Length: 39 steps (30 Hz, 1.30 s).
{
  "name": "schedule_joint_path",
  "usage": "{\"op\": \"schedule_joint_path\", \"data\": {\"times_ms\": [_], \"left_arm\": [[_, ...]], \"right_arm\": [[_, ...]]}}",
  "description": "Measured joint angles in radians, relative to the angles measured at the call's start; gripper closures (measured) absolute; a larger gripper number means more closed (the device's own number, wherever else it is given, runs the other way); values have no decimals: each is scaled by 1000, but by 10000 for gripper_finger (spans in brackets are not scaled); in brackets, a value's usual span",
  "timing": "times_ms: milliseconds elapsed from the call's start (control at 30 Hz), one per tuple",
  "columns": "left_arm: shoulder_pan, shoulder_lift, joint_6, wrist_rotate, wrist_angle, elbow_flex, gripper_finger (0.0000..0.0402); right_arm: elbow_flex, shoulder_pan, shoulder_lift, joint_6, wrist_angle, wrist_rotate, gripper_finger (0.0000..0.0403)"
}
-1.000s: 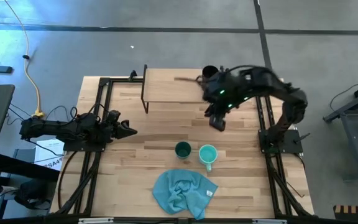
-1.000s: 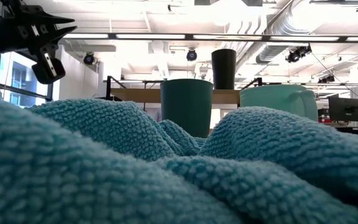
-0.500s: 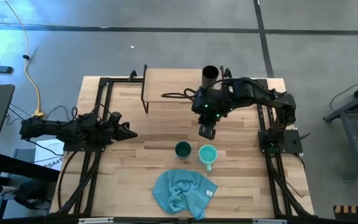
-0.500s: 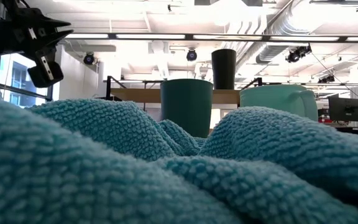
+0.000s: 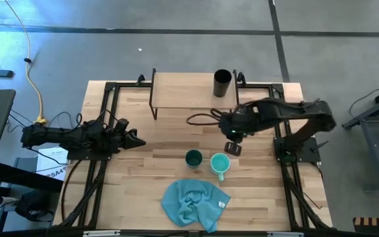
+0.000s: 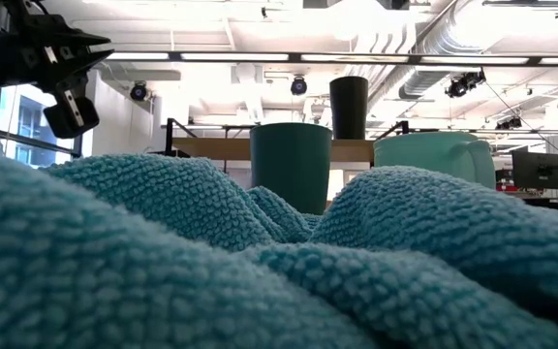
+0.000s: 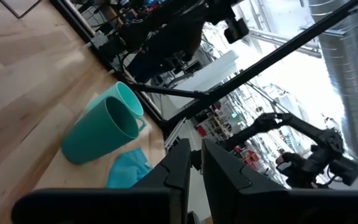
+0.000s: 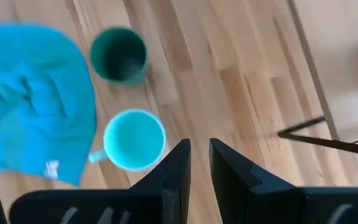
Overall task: Stack small to large cups/mugs on shelf
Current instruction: Put the green cup on the shelf
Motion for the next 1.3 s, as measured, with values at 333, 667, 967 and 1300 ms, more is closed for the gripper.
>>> {"op": "schedule_joint_path", "data": {"times_ms": [333,667,967,1300], "left_arm": [[0,0,30,-22,5,0,371],[0,0,29,-37,5,0,371],[0,0,25,-51,5,0,371],[0,1,25,-81,-33,0,371]], "right_arm": [[-477,73,-300,195,363,7,353],[-764,150,-393,368,539,8,353],[-860,216,-392,511,557,61,353],[-862,238,-391,646,525,88,353]]}}
